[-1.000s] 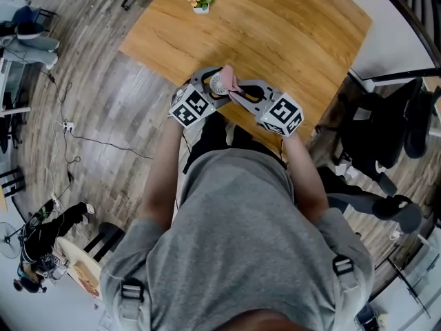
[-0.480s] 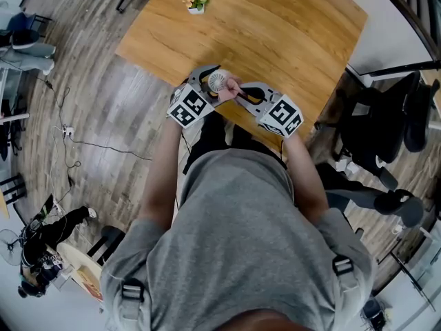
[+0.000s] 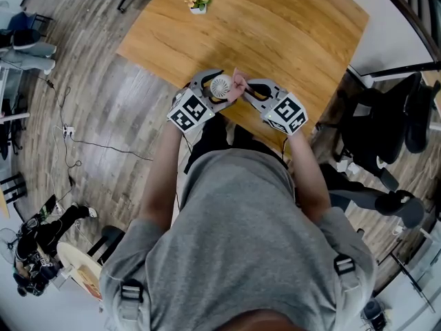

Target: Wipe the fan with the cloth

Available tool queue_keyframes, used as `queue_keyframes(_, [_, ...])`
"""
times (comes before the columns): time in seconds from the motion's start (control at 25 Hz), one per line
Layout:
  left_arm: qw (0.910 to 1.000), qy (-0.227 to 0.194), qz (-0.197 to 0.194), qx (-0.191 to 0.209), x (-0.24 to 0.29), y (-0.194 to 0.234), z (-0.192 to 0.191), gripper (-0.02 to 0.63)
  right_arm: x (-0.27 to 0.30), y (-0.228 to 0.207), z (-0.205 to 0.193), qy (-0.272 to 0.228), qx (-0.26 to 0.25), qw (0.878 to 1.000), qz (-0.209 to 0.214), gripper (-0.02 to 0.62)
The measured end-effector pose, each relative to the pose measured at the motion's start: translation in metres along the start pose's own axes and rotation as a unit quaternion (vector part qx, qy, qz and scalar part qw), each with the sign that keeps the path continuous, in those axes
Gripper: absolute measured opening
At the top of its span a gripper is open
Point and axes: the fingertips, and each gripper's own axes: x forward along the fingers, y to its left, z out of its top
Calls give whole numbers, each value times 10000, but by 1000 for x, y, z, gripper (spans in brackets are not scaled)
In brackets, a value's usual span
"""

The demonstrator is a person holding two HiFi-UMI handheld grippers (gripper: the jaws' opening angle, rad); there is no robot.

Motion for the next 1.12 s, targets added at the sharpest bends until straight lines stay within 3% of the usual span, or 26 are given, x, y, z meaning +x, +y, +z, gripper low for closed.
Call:
queue_keyframes(0.36, [9977,373,-315,464,2,-19,-7,390,12,-3,4,517,-802,9954,38,40])
queue_keyframes(0.64, [9960,413,-550,570,3,-28,-6,390,19,-7,4,689,-1131,9912,-19,38])
queue_keyframes(1.12, [9959,535,-348,635,1,-7,-11,390,19,4,-7,919,-1275,9872,256,38])
